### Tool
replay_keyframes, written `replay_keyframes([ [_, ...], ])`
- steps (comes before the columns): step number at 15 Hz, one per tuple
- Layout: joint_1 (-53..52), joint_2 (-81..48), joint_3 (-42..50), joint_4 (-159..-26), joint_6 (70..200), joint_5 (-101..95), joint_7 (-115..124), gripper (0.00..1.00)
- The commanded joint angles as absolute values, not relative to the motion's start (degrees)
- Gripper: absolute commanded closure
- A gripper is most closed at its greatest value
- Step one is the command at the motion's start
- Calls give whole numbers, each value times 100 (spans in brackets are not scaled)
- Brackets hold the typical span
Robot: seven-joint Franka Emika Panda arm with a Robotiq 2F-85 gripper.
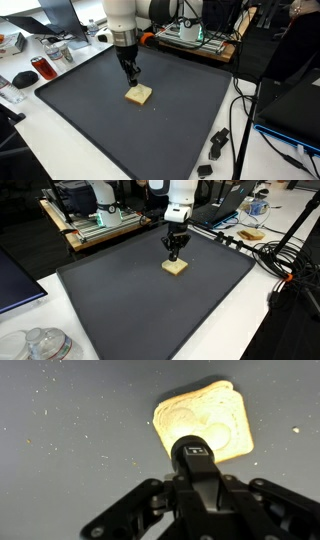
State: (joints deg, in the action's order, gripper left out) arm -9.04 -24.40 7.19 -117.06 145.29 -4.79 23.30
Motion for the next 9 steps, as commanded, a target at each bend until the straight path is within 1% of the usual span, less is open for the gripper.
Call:
replay_keyframes([
  [1, -942, -2249, 746, -11881, 14420, -653, 2492, 95],
  [6, -1638, -2093, 1140, -11830, 14017, -1720, 3925, 95],
  [9, -1947, -2053, 1106, -11619, 13372, -2432, 4905, 95],
])
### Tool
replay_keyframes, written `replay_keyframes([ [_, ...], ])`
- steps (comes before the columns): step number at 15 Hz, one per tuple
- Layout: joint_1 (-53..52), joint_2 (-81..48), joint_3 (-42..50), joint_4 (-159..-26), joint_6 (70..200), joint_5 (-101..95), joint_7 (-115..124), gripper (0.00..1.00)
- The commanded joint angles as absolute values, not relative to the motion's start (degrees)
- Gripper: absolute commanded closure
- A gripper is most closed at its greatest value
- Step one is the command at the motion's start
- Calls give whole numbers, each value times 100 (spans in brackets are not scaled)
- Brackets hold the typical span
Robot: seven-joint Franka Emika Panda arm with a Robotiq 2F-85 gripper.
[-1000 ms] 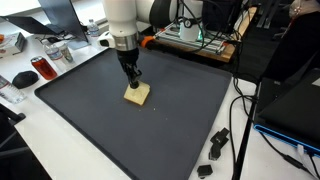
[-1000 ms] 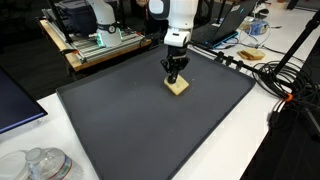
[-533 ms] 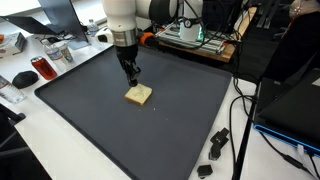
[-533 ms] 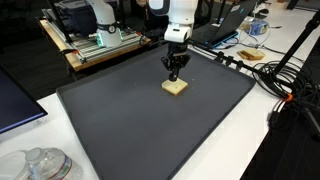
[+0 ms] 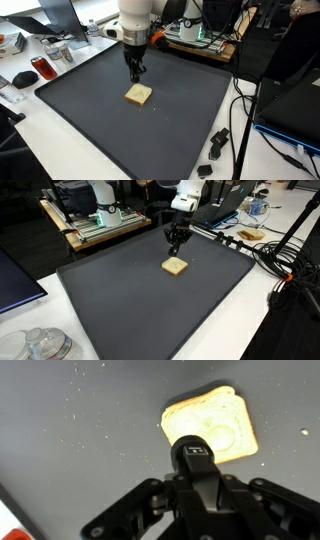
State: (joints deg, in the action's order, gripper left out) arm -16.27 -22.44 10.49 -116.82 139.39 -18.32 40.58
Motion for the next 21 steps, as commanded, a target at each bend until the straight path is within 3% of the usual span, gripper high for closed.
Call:
replay_keyframes([
  [1, -2004, -2063, 1035, -11534, 13161, -2617, 5191, 95],
  [11, -2246, -2891, 312, -10424, 11659, -3904, 6761, 95],
  [21, -1953, -4108, 55, -8995, 11224, -3600, 5605, 95],
])
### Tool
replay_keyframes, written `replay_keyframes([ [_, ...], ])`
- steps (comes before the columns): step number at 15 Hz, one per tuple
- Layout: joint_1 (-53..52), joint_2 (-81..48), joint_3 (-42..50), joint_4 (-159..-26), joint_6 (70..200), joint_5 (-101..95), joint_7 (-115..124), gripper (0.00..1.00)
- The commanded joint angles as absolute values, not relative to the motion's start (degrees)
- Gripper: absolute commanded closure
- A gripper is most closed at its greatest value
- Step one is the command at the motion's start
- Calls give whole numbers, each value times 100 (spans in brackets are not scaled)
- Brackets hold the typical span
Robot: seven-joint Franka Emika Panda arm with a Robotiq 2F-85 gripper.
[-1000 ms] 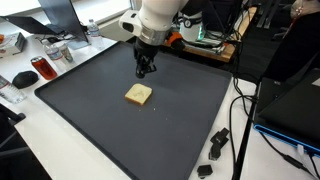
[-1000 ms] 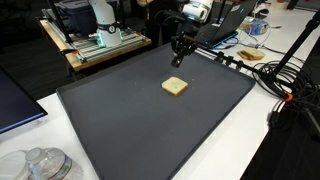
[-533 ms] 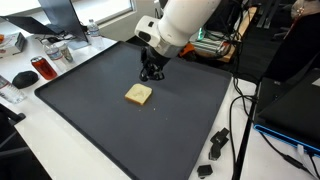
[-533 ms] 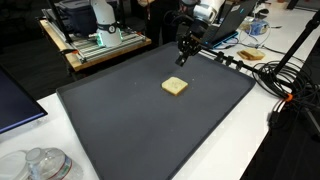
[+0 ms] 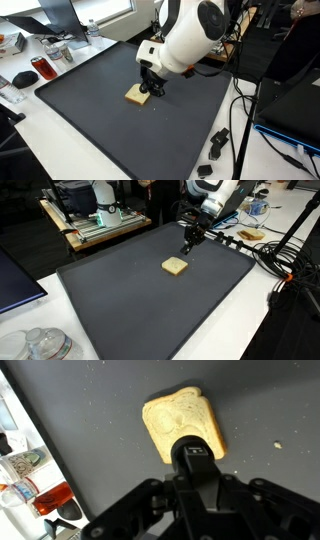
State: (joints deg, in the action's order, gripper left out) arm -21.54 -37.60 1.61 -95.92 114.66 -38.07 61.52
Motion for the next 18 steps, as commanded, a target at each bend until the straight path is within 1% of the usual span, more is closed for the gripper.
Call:
replay_keyframes([
  [1, -1906, -4181, 66, -8848, 11157, -3514, 5413, 95],
  [7, -1579, -4671, 97, -7739, 10331, -2536, 3857, 95],
  [18, -1013, -5798, 115, -5450, 9119, -1101, 1936, 95],
])
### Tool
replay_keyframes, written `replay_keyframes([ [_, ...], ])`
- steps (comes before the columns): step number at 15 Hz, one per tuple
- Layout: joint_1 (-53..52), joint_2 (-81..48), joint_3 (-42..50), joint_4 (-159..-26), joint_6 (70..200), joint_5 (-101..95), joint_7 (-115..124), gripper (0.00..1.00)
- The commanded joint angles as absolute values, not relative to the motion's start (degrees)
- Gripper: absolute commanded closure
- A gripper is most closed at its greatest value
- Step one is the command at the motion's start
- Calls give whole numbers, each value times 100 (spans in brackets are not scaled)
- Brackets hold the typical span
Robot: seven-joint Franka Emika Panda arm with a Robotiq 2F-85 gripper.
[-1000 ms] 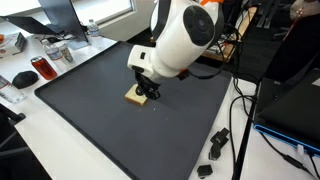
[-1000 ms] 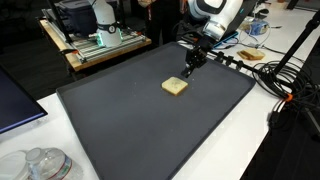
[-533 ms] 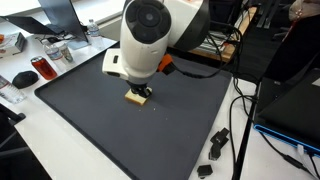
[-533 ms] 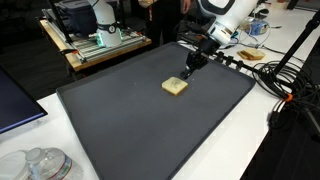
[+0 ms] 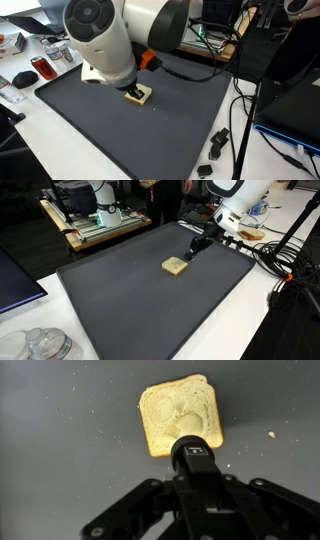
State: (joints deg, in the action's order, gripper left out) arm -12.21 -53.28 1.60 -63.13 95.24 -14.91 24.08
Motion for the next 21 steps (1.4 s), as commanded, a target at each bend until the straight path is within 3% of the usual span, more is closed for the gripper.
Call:
replay_keyframes([
  [1, -954, -5899, 122, -5282, 9042, -1019, 1858, 95],
  [9, -149, -6319, -158, -4635, 9150, 77, 880, 95],
  [21, 1164, -6154, -922, -5425, 10297, 1406, -137, 95],
])
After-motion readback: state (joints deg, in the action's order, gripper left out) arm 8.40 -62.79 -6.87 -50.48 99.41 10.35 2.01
